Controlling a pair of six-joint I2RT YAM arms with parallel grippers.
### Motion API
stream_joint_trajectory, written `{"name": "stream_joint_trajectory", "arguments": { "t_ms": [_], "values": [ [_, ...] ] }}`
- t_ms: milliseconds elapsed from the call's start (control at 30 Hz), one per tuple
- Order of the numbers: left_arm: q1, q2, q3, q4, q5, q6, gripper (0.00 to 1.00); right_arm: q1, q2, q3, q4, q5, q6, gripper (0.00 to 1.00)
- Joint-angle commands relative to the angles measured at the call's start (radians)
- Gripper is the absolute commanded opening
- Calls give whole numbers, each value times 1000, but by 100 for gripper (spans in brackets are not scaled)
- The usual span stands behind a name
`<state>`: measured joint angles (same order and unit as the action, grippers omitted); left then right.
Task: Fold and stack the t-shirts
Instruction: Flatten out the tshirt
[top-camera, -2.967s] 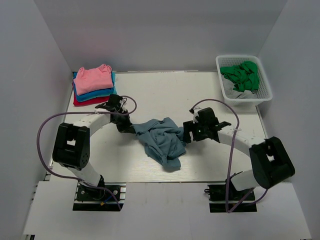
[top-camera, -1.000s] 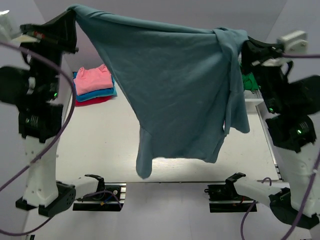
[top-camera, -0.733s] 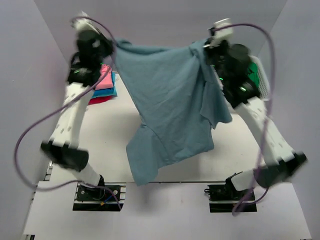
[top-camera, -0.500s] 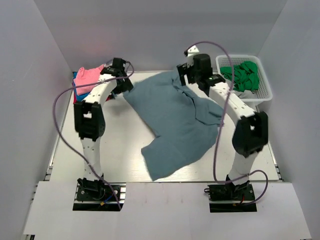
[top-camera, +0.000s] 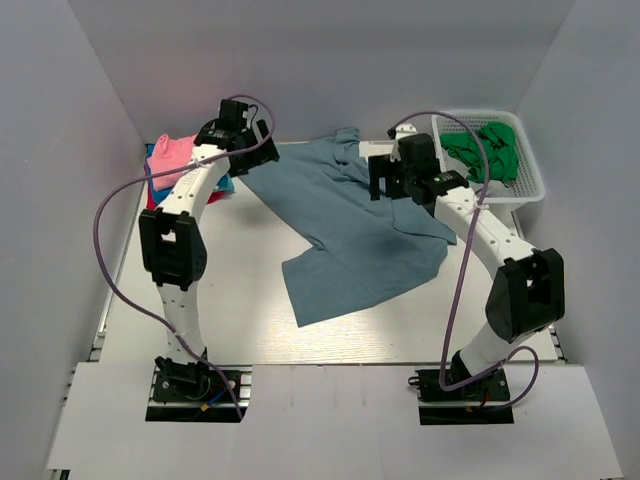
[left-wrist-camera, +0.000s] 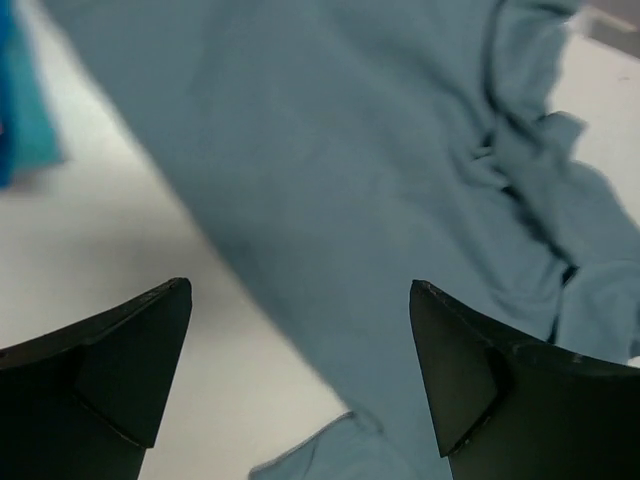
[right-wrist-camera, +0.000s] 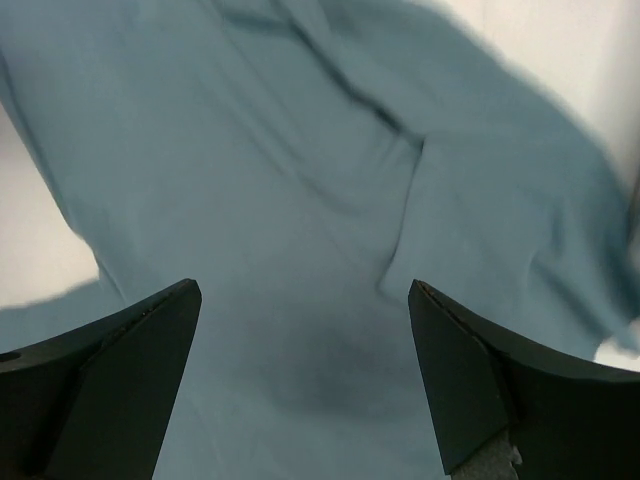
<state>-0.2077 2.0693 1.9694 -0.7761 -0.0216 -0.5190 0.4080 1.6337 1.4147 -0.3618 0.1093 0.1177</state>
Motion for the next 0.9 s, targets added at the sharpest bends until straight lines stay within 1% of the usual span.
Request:
{"name": "stream_joint_trajectory", "arguments": {
  "t_ms": [0, 33, 67, 167, 200, 267, 300, 333, 433, 467, 533, 567, 633, 700, 733, 767, 800, 867],
  "values": [
    [-4, 110, 132, 112, 147, 63, 100, 0, -12, -89, -78, 9, 91, 90],
    [-4, 144, 167, 127, 158, 63, 100, 0, -21, -126, -88, -2, 97, 90],
    [-4, 211, 202, 127, 158, 63, 100, 2, -26, -158, -86, -22, 106, 90],
    [-4, 314, 331, 165, 158, 63, 100, 3, -32, -219, -95, -98, 114, 90],
    [-4, 328, 332, 178, 158, 63, 100, 5, -32, -229, -103, -146, 114, 90],
    [-4, 340, 309, 259, 158, 53, 100, -3, -34, -253, -95, -157, 125, 90],
    [-4, 356, 275, 285, 158, 44, 100, 3, -32, -290, -88, -171, 126, 90],
    [-4, 368, 275, 306, 149, 43, 100, 0, -32, -299, -88, -171, 126, 90],
    [-4, 425, 316, 285, 149, -2, 100, -3, -18, -336, -88, -166, 158, 90],
    [-13, 436, 307, 285, 161, -12, 100, -11, -9, -338, -82, -175, 160, 90],
    [-13, 445, 272, 285, 170, -12, 100, -21, 1, -344, -78, -180, 155, 90],
    [-13, 436, 225, 269, 170, -12, 100, -23, 21, -342, -78, -180, 158, 90],
    [-13, 397, 159, 259, 137, -12, 100, -38, 37, -341, -78, -175, 148, 90],
    [-13, 344, 9, 218, 99, -12, 100, -52, 64, -333, -81, -157, 149, 90],
    [-13, 325, 8, 200, 75, -12, 100, -57, 74, -333, -78, -157, 146, 90],
    [-13, 309, -54, 170, 49, -3, 100, -61, 80, -332, -78, -157, 148, 90],
    [-22, 292, -87, 100, 2, -3, 100, -75, 80, -335, -77, -155, 142, 90],
    [-32, 232, -194, -12, -12, -16, 100, -89, 83, -339, -60, -152, 135, 90]
  ]
}}
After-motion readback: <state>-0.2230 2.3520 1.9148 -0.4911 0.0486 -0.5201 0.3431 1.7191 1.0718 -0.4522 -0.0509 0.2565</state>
